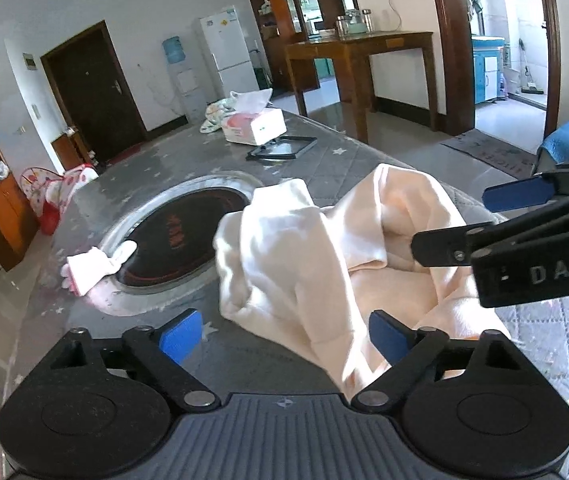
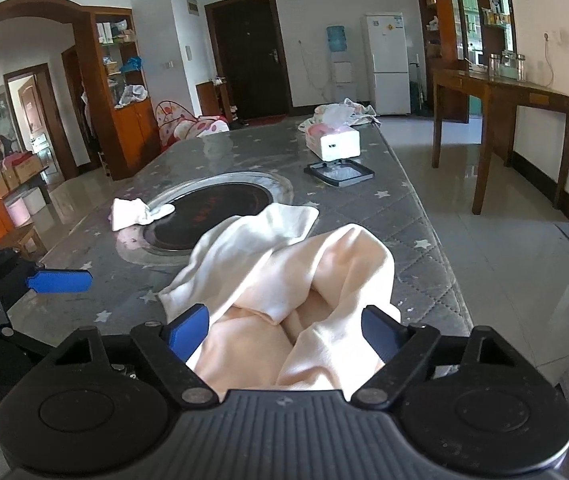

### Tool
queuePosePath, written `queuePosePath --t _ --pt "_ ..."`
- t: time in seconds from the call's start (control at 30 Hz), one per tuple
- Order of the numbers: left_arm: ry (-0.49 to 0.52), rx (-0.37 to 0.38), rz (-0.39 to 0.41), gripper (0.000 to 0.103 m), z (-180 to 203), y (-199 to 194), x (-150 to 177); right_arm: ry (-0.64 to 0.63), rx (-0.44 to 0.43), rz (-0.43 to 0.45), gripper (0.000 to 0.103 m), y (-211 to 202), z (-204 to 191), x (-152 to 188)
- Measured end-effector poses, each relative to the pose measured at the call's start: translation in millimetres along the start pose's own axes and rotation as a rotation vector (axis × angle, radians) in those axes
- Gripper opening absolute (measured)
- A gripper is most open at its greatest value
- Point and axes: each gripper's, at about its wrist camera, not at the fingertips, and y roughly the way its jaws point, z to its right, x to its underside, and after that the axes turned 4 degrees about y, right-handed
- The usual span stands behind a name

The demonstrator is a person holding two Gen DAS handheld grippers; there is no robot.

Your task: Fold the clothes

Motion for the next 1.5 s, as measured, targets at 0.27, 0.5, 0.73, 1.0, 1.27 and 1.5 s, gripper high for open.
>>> queuePosePath --t 0.27,0.5,0.73,1.0,1.27,1.5 --pt "0.011 0.057 -0.032 0.073 3 20 -4 0.014 0.006 -0.007 0.078 17 10 -7" --pt "-0.006 0.108 -0.063 0.055 1 36 -7 0.014 0.046 -0.027 0.073 38 22 -17" --pt "-0.008 0.149 -0.085 0.04 1 44 -6 0.029 0.077 -0.034 0.072 48 33 -18" --pt "-0.056 0.194 -0.093 0.039 -5 48 -10 0.048 0.111 -0.042 0.065 59 48 -21" --pt "-0.155 0.226 -0.1 0.04 -16 63 -21 0.056 0.114 -0.083 0.046 82 59 -29" --pt "-0.169 0.244 -0.126 0.01 -22 77 -16 0.054 0.09 -0.096 0.014 84 59 -27"
